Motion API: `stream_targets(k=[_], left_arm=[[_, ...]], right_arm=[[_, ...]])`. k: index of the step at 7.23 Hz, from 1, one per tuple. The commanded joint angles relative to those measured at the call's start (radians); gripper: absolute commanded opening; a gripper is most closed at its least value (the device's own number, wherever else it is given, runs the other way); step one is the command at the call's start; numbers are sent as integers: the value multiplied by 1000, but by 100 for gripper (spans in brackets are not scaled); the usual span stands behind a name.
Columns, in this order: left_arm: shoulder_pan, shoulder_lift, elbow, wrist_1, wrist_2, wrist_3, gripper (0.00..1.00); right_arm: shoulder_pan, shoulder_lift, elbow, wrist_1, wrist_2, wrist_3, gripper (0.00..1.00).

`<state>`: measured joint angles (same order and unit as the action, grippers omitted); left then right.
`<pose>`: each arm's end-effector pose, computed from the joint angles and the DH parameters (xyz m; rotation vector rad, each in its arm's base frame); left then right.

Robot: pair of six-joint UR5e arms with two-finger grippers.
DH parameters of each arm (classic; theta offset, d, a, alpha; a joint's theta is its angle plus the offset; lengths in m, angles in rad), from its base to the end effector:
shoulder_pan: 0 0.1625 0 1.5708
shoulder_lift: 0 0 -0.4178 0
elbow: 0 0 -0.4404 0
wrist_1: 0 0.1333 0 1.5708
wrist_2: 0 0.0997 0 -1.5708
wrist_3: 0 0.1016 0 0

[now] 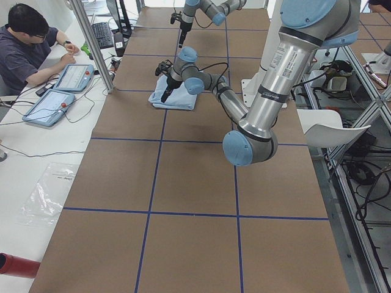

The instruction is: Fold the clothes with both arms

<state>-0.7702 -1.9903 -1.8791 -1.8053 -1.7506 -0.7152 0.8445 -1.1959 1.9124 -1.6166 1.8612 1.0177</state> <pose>0.3778 -0.5269 0.2264 0.5836 0.7807 0.1650 -0.3363 -0.5355 0.2763 0.2147 -0.6903 0.1812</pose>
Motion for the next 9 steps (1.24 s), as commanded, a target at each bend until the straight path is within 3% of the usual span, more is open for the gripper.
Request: stream_targets(k=[1, 2, 3, 4, 6, 7, 9], left_arm=[[-155, 138, -150, 158, -113, 324, 100], [-290, 198, -147, 159, -257, 409, 100], [-352, 281, -146, 158, -342, 413, 100], [-356, 362, -140, 158, -336, 413, 100], [-513, 430, -134, 156, -349, 428, 100], [-552, 456, -132, 178, -351, 541, 100], [-740, 546, -33, 207, -542, 727, 100]], right_arm=[[268, -133, -1, -40, 175, -472, 100], [398, -219, -10, -42, 243, -725, 100], [512, -284, -39, -43, 298, -921, 100], [592, -339, -70, -42, 335, -1041, 100], [634, -508, -73, -28, 329, -1062, 100], [674, -537, -64, -28, 352, -1061, 100], [691, -588, -67, -29, 409, -1048, 100]])
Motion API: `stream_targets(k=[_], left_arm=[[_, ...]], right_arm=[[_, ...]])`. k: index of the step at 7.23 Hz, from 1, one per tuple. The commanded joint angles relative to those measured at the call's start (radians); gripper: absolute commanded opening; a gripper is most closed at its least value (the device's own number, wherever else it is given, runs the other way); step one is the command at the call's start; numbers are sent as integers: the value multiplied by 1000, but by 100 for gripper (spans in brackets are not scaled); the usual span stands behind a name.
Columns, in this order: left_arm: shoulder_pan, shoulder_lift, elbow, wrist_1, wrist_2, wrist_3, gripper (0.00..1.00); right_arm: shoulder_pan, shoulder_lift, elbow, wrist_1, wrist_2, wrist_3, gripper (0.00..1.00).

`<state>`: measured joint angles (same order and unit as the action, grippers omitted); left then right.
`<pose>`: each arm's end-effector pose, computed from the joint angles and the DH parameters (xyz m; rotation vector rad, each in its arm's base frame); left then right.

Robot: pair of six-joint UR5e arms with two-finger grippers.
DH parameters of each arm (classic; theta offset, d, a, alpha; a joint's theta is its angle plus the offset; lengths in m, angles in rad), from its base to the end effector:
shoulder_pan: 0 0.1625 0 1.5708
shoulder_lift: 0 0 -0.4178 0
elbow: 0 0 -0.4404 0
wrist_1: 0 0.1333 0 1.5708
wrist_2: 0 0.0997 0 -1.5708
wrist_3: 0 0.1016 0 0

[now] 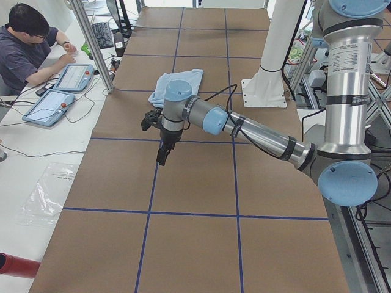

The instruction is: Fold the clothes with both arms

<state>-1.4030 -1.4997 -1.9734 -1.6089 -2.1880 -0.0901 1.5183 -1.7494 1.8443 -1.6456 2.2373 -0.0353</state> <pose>0.0117 -0.5149 0.4772 0.2766 0.6516 0.1885 0.0460 -0.4685 0.6098 0.0136 -0.6669 -0.0912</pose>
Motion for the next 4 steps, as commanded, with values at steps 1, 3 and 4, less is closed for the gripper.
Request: stream_targets(k=[1, 3, 4], left_arm=[[-169, 100, 95, -11, -142, 193, 100], [-169, 125, 114, 18, -139, 181, 100], [-168, 125, 123, 45, -141, 184, 100]], right_arm=[[19, -45, 0, 1, 65, 5, 100], [19, -44, 0, 1, 70, 3, 100], [19, -44, 0, 1, 70, 3, 100]])
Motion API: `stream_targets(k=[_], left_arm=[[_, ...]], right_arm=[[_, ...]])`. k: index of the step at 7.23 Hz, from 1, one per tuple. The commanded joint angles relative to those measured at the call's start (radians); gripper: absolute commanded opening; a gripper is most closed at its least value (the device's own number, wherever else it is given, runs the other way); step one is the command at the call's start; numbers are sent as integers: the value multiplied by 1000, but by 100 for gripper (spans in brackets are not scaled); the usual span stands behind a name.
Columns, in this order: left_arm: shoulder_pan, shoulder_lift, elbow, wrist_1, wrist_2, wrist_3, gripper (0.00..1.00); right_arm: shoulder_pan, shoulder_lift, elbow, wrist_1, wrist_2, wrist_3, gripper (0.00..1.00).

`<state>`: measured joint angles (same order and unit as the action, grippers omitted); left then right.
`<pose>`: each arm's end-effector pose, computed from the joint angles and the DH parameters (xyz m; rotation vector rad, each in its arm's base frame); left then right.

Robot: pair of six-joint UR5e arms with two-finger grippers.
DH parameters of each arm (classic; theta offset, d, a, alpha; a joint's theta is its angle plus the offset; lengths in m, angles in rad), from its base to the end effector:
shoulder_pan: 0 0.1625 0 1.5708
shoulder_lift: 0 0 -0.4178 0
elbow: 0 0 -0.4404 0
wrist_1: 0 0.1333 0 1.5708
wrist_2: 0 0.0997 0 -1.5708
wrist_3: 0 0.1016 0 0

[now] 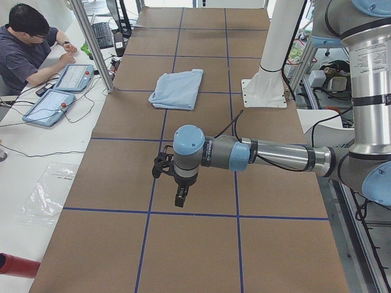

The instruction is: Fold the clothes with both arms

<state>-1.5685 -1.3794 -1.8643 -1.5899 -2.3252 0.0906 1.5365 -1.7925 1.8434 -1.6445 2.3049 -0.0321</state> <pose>-0.0626 -0.4667 0.5892 0.1486 0.7482 0.1341 0.0499 -0.4479 0.6254 -0.0226 -0.7341 -0.0550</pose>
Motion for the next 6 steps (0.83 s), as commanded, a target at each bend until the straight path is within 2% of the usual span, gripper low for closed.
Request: stream_targets(k=[1, 6], left_arm=[[-2, 5, 36, 22, -3, 14, 100], [1, -1, 42, 10, 6, 8, 100]], right_arm=[[1, 1, 3, 0, 2, 0, 100], [1, 7, 8, 0, 2, 0, 100]])
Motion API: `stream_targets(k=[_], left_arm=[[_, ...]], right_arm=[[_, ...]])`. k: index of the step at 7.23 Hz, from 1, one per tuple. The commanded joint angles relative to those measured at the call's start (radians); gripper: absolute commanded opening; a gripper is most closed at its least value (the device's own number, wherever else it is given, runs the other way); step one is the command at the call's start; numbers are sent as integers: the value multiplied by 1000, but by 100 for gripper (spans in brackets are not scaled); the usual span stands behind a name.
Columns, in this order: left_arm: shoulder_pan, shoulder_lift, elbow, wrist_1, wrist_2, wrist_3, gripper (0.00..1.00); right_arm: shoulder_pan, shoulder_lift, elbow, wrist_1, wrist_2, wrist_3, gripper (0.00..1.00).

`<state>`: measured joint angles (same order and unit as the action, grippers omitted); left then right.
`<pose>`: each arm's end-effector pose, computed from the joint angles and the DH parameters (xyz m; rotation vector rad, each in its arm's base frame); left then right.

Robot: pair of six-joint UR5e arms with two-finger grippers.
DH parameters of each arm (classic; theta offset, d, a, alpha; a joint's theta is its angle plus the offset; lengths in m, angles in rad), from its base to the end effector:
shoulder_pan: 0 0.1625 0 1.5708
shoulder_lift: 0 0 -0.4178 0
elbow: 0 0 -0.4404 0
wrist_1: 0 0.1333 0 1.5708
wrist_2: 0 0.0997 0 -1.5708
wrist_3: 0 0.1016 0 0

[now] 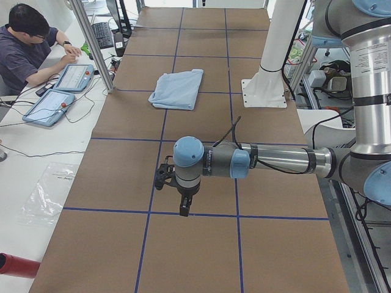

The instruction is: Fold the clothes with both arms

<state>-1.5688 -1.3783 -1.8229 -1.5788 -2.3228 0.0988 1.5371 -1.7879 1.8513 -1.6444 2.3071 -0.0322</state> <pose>-0.0630 -0.4643 0.6136 0.1007 0.7482 0.1214 0.0499 -0.4504 0.6189 -0.0103 -0.7364 -0.0591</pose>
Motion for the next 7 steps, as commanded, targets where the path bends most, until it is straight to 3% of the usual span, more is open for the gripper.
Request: stream_targets(k=[1, 5, 7], left_arm=[[0, -2, 1, -1, 3, -2, 100], [0, -1, 5, -1, -4, -1, 100], [1, -2, 7, -1, -6, -1, 100]], right_arm=[[-2, 4, 2, 0, 0, 0, 100], [-2, 5, 2, 2, 0, -3, 100], [-2, -1, -38, 95, -3, -6, 100]])
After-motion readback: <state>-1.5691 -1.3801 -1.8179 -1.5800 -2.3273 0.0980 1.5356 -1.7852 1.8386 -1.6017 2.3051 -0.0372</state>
